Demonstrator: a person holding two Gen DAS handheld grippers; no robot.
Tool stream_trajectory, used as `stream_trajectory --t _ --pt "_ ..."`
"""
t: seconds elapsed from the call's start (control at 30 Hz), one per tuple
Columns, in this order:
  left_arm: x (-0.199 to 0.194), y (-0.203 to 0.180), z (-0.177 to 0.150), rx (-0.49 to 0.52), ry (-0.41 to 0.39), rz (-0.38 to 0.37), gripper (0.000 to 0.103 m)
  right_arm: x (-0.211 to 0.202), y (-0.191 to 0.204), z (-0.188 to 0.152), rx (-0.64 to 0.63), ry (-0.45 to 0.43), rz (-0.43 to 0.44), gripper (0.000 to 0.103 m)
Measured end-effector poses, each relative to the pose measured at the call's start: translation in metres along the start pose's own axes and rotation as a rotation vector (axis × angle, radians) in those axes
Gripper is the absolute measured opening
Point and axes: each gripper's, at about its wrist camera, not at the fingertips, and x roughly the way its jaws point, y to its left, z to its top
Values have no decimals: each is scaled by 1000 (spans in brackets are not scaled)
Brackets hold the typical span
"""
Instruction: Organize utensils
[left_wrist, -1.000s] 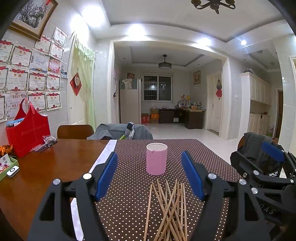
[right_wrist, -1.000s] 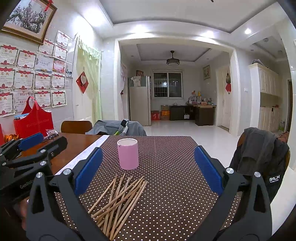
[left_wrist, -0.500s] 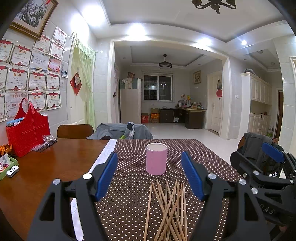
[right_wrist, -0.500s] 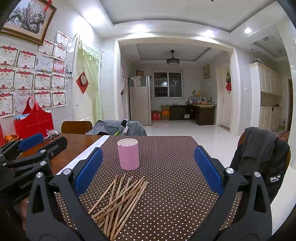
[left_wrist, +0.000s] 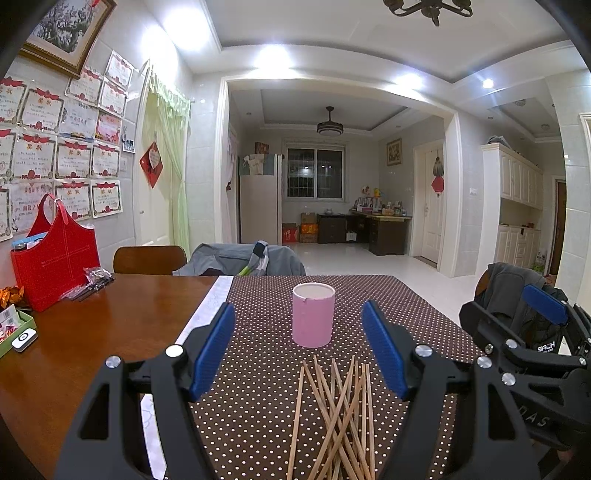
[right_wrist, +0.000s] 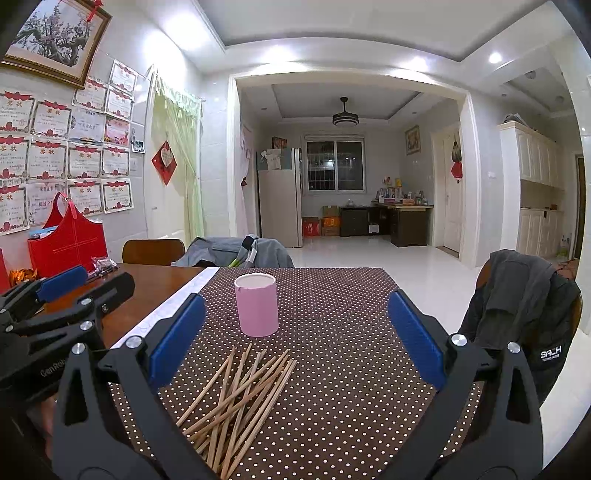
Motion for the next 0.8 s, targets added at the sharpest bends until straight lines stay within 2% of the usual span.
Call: stream_trajectory --t 0.43,0.63,0.7,0.8 --pt "25 1 -2 13 78 -35 70 11 6 -5 -3 37 1 97" --pt "62 4 -8 41 250 -107 70 29 7 -8 2 105 -21 97" --pt "81 5 -13 60 345 -134 70 42 6 -12 5 167 11 97" --pt "105 11 -19 86 447 -122 70 61 2 -19 25 265 40 97"
